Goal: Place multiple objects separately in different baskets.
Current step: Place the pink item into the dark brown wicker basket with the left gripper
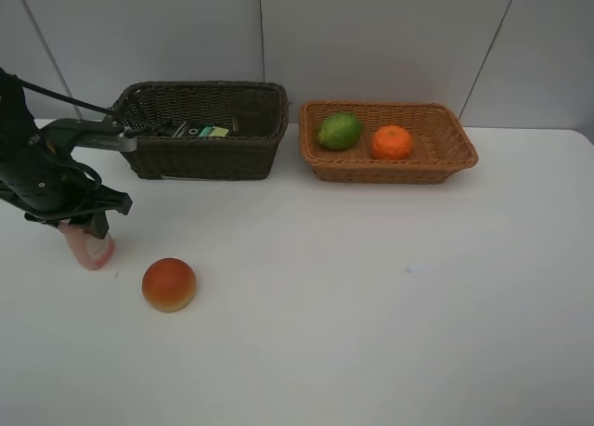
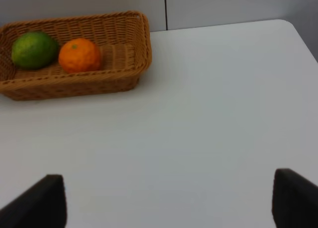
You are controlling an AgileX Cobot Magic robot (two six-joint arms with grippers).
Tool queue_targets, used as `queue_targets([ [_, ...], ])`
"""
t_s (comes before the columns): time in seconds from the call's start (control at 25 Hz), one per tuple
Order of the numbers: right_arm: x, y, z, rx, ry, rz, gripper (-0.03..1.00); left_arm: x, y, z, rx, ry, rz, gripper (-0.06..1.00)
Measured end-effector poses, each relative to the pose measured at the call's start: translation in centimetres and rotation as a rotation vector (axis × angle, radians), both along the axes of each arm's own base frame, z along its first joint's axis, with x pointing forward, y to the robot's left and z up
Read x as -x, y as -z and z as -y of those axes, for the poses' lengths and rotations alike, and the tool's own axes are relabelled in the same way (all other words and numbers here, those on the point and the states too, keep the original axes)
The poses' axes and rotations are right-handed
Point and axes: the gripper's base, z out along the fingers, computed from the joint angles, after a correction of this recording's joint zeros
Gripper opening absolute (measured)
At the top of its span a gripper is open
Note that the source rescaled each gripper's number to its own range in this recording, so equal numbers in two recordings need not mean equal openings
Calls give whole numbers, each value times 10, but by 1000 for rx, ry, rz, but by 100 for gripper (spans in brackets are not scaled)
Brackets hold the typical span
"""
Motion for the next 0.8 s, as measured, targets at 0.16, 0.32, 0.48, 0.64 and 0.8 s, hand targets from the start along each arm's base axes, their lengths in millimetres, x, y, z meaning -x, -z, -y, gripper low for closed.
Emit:
queue_targets([
  [0.16, 0, 0, 0, 0, 0, 0, 67, 0, 0, 0, 1, 0, 5, 43],
  [0.32, 0, 0, 0, 0, 0, 0, 67, -1, 0, 0, 1, 0, 6, 43],
  [0.48, 0, 0, 0, 0, 0, 0, 67, -1, 0, 0, 1, 0, 6, 43],
  [0.64, 0, 0, 0, 0, 0, 0, 67, -6, -6, 2, 13, -18, 1, 43],
  [0.8, 0, 0, 0, 0, 0, 0, 67, -16, -25, 4, 37, -47, 10, 43],
])
